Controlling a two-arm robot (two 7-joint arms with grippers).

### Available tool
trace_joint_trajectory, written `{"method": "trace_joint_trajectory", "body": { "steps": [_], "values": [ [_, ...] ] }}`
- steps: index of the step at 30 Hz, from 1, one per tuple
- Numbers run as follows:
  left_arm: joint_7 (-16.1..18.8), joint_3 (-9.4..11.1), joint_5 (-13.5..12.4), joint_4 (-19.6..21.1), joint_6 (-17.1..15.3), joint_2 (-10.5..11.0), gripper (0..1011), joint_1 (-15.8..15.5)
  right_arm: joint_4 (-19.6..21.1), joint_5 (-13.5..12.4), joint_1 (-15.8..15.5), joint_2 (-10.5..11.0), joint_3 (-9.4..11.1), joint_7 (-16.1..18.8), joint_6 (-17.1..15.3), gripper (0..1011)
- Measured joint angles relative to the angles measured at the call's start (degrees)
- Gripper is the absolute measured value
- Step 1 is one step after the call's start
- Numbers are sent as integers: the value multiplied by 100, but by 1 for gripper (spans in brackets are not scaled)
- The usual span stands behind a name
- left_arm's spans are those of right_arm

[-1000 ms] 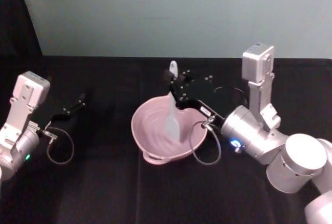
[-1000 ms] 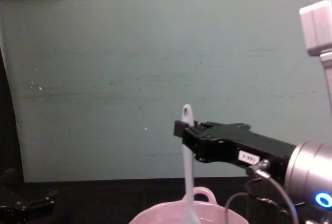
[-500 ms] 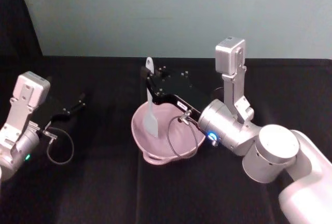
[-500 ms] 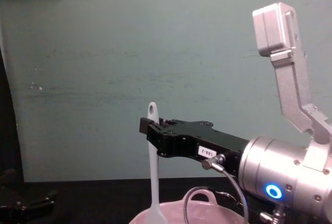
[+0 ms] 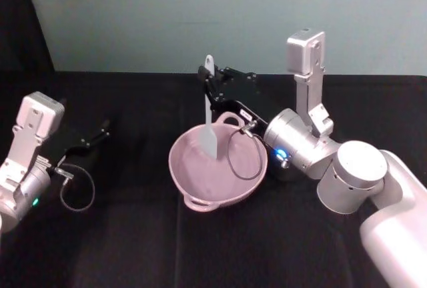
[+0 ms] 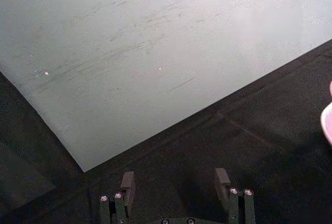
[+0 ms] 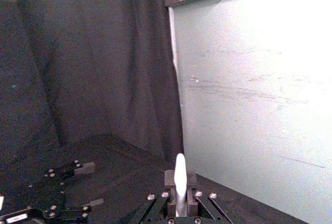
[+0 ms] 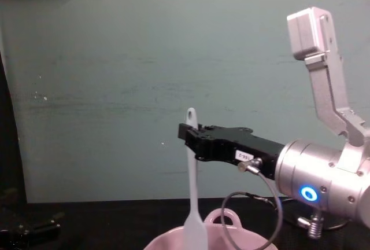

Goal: Use the one hand to pick up the spoon and stir the clear water in the bowl.

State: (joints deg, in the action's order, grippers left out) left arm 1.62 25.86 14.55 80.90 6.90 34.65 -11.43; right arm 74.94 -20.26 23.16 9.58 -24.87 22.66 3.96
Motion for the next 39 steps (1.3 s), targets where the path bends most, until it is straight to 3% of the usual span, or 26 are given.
{"method": "trace_joint_trajectory", "body": {
  "steps": [9, 15, 22, 32, 39],
  "values": [
    [0, 0, 0, 0, 0, 0, 1011, 0, 258, -8, -204, 225, 169, -34, -8, 114],
    [0, 0, 0, 0, 0, 0, 1011, 0, 717, -51, -546, 468, 290, -44, -53, 114],
    [0, 0, 0, 0, 0, 0, 1011, 0, 1082, -99, -833, 595, 292, -15, -95, 114],
    [0, 0, 0, 0, 0, 0, 1011, 0, 1088, -174, -910, 468, 114, 47, -105, 114],
    [0, 0, 0, 0, 0, 0, 1011, 0, 831, -170, -719, 232, -126, 113, -107, 114]
  ]
}}
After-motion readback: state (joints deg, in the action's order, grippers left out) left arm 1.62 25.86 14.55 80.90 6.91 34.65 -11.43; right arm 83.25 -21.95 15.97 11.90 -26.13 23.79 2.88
